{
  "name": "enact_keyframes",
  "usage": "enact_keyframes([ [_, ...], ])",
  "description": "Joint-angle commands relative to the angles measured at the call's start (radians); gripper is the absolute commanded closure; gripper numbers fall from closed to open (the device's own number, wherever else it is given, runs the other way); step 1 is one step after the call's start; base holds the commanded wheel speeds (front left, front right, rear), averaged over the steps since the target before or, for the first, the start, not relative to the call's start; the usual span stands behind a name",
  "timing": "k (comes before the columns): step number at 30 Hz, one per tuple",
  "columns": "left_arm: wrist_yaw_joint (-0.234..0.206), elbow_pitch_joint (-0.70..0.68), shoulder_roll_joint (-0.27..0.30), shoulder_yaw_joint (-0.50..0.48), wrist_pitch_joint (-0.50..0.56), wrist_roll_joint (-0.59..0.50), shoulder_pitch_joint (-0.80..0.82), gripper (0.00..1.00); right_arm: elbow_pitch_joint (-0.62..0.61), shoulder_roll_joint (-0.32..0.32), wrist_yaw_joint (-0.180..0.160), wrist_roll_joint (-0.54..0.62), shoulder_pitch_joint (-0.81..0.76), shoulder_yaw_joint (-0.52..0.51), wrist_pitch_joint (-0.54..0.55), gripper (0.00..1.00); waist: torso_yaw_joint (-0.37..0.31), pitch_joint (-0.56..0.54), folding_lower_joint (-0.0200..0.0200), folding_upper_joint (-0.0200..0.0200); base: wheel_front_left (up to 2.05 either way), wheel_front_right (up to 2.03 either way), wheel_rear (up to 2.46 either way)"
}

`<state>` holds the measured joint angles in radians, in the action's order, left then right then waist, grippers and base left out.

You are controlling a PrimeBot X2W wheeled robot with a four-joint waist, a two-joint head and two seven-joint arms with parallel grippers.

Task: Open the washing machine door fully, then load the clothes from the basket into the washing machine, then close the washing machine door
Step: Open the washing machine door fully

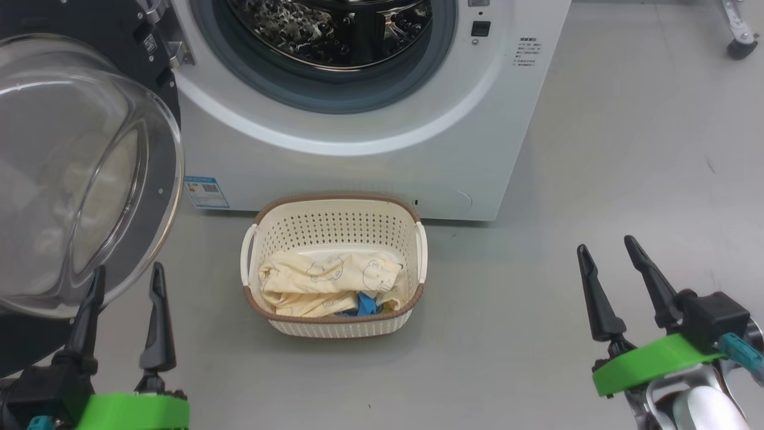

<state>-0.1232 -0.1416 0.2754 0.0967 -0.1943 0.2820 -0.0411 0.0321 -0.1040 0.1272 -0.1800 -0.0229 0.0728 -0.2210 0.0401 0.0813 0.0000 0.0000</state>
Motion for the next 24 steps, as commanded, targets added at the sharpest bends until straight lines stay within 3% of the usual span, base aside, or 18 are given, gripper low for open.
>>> enact_keyframes([
  [1,0.0,-0.026,0.018,-0.041,-0.006,0.006,0.029,0.0,-0.039,-0.007,0.003,0.007,0.011,0.02,-0.013,0.0,-0.003,-0.005,0.0,0.0,0.0,0.0,0.0],
  [24,-0.001,0.045,-0.017,0.004,-0.036,0.019,-0.028,0.0,-0.034,0.02,0.003,0.028,-0.055,-0.007,-0.022,0.0,-0.036,-0.031,0.0,0.0,0.0,0.0,0.0],
])
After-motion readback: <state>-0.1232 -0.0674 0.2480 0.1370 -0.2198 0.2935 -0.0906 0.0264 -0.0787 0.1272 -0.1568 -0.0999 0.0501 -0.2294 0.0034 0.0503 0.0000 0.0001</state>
